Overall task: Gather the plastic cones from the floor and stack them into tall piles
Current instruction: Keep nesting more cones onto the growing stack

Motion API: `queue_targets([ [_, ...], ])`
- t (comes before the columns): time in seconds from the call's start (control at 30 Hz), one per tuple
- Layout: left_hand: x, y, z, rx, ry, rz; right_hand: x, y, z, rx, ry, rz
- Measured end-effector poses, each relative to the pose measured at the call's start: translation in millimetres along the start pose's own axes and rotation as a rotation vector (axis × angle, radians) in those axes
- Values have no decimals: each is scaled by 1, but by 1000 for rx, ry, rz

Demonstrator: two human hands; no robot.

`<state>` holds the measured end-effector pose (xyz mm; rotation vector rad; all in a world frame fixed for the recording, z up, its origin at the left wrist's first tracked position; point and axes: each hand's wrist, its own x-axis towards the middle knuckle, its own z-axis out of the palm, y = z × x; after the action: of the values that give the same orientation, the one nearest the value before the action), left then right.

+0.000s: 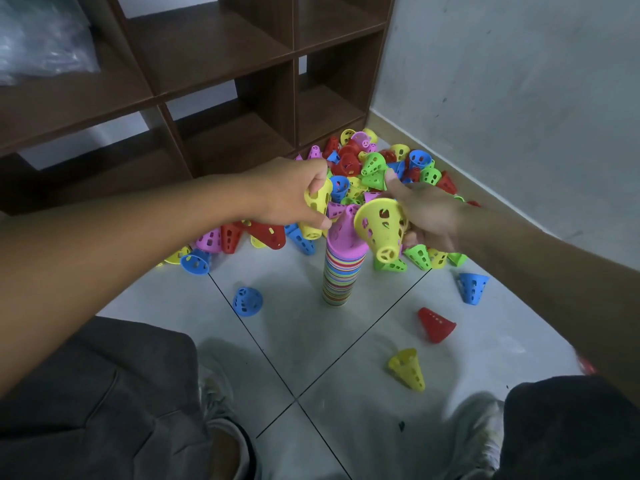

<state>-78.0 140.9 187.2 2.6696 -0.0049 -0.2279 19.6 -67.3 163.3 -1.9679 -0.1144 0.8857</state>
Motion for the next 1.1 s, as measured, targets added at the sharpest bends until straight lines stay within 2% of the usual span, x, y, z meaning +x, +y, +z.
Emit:
queue_targets([
  [0.13,-6,1,-4,-4,-24,-28,4,-7,6,62,-54,36],
  [0.33,-8,1,-7,-26,-45,-24,16,-16,16,148,48,84],
  [0.53,-5,0,-7,-18,-63,-18,26,-19,16,313,-10,158],
  [0.67,-3,2,-13,-51,-46,12,31,-16,15,279,-6,144],
  [0.77,-2,4,-21,-159,-46,0,35,-14,13,183,73,86],
  [0.9,0,6,-32,-289,-20,-66,25,-18,12,150,99,-171],
  [1.0,3,5,-36,-354,23,-128,12,-23,10,133,26,-329],
  [1.1,9,4,-35,-419,90,-183,4,-23,11,109,-59,-373],
])
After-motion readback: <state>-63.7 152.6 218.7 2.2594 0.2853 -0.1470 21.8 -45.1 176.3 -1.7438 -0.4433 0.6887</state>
